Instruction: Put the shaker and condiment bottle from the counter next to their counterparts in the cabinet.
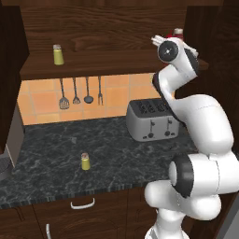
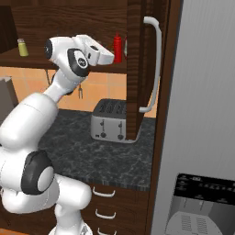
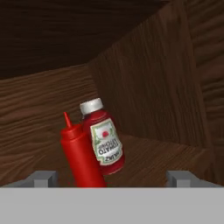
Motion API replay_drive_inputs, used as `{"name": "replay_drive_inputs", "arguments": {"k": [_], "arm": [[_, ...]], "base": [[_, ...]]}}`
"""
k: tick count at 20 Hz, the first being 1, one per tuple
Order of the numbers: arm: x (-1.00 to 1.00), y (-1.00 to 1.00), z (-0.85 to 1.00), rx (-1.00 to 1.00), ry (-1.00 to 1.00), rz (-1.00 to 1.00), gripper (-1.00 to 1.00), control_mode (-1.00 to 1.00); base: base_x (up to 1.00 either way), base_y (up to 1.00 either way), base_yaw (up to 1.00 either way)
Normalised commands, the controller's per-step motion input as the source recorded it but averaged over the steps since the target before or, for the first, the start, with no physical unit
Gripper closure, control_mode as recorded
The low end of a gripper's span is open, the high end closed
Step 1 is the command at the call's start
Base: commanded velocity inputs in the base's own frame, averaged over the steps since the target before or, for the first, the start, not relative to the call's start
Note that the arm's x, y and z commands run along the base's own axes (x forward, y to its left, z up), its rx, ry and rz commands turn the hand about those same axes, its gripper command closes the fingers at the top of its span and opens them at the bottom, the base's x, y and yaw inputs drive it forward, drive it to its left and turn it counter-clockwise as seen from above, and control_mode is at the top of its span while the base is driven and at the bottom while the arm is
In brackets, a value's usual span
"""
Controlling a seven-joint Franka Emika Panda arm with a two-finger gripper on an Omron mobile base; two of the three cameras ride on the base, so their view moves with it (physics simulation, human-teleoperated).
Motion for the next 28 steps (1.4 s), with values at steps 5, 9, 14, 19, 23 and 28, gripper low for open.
{"name": "replay_drive_inputs", "arguments": {"k": [5,9,14,19,23,28], "arm": [[-1.00,0.52,-0.72,-0.01,-0.25,0.10,-1.00,-1.00],[-1.00,0.60,-0.87,-0.06,-0.02,0.29,-1.00,-1.00],[-0.95,0.56,-0.86,-0.08,0.00,0.53,-1.00,-1.00],[-0.20,0.16,-0.33,-0.01,0.01,0.89,-1.00,-1.00],[-0.11,0.34,-0.03,-0.02,0.09,0.86,-1.00,-1.00],[-0.74,0.70,-0.36,-0.26,0.08,0.54,-1.00,-1.00]], "base": [[0.00,0.00,0.00],[0.00,0.00,0.00],[0.00,0.00,0.00],[0.00,0.00,0.00],[0.00,0.00,0.00],[0.00,0.00,0.00]]}}
